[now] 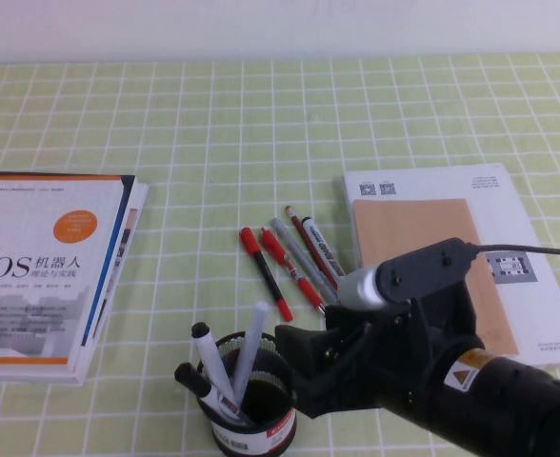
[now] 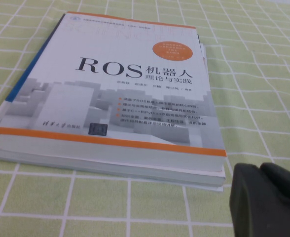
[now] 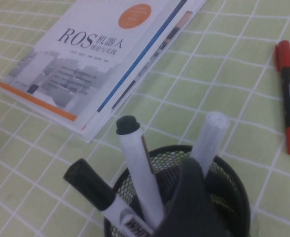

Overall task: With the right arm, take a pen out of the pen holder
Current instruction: 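Take a marker out of the pen holder and lay it on the table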

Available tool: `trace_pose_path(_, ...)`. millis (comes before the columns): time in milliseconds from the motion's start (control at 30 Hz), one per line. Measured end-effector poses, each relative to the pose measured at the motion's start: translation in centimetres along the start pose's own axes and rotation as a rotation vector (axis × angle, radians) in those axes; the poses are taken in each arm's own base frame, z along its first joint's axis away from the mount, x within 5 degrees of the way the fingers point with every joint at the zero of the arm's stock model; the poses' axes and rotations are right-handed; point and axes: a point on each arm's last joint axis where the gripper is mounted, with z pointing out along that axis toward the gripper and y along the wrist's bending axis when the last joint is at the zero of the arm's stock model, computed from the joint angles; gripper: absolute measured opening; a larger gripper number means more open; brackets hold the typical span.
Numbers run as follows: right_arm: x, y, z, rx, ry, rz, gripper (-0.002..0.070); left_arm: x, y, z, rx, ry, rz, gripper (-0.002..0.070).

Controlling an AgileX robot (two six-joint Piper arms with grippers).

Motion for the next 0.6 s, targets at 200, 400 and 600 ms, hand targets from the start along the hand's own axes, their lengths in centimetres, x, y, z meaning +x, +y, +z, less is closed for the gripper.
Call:
trace_pose_path(200,0.9,0.5,1.5,0.038,-0.061,-0.005,0.0434,0.0,0.0,0.0,0.0,0.0,0.0,-0.0008)
trace_pose_path(400,1.1,0.7,2.3,0.025,-0.116,0.05,0.0438,0.0,0.0,0.0,0.0,0.0,0.0,-0.0008)
trace_pose_path(600,1.5,0.5,3.0,0.036,-0.128,0.07,0.044,0.0,0.0,0.0,0.0,0.0,0.0,-0.0008)
